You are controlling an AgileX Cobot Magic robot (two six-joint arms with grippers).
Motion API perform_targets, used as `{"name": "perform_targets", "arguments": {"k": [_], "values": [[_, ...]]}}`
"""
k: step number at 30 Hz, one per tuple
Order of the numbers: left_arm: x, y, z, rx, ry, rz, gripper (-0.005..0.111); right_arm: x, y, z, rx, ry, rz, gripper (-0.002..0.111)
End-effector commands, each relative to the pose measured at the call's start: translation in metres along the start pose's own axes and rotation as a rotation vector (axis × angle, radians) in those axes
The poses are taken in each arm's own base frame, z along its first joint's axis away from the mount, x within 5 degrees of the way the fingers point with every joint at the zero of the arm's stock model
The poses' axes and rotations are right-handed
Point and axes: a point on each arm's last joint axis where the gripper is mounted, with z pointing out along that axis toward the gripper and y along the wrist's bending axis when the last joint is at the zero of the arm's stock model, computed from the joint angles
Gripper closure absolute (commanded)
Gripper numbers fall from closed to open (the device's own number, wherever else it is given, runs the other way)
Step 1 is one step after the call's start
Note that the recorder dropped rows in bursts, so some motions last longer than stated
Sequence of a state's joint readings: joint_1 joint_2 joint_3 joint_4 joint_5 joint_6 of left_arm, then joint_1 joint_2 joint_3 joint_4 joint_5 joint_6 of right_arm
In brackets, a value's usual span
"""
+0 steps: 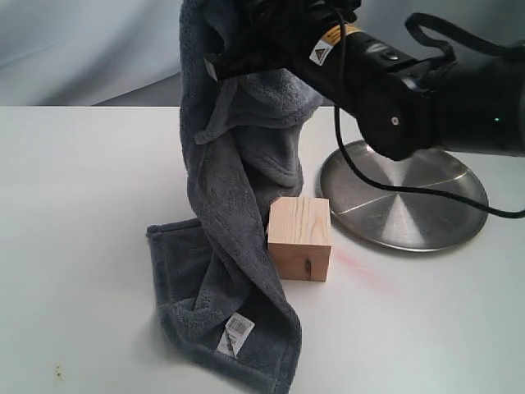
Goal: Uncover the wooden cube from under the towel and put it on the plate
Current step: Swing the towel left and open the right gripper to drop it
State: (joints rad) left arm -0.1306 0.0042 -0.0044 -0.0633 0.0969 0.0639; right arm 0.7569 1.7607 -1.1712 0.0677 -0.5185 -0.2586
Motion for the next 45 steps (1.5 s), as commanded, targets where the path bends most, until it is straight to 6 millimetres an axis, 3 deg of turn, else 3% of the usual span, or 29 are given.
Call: {"name": "perform_targets", "arguments": {"k": [1,8,14,17,22,26,37,45], "values": [[0.000,0.000,0.000,-0.003,-0.013,-0.005,0.107,0.027,0.006,0.016,-0.023,0.094,-0.011,0.108],[0.000,0.000,0.000,-0.003,-0.013,-0.005,0.107,0.079,0.017,0.030,-0.040,0.227,0.003,0.108],[0.000,0.000,0.000,-0.003,-0.013,-0.005,0.107,0.100,0.021,0.032,-0.051,0.300,0.015,0.107],[0.000,0.000,0.000,-0.003,-0.013,-0.005,0.107,0.103,0.022,0.032,-0.056,0.319,0.015,0.094],[0.000,0.000,0.000,-0.003,-0.013,-0.005,0.107,0.104,0.022,0.032,-0.053,0.332,0.054,0.052],[0.000,0.000,0.000,-0.003,-0.013,-0.005,0.107,0.097,0.021,0.030,-0.044,0.319,0.095,0.034],[0.000,0.000,0.000,-0.003,-0.013,-0.005,0.107,0.032,0.030,0.011,-0.096,0.253,0.100,0.035],[0.000,0.000,0.000,-0.003,-0.013,-0.005,0.107,0.015,0.028,-0.009,-0.139,0.395,0.104,0.035]]}}
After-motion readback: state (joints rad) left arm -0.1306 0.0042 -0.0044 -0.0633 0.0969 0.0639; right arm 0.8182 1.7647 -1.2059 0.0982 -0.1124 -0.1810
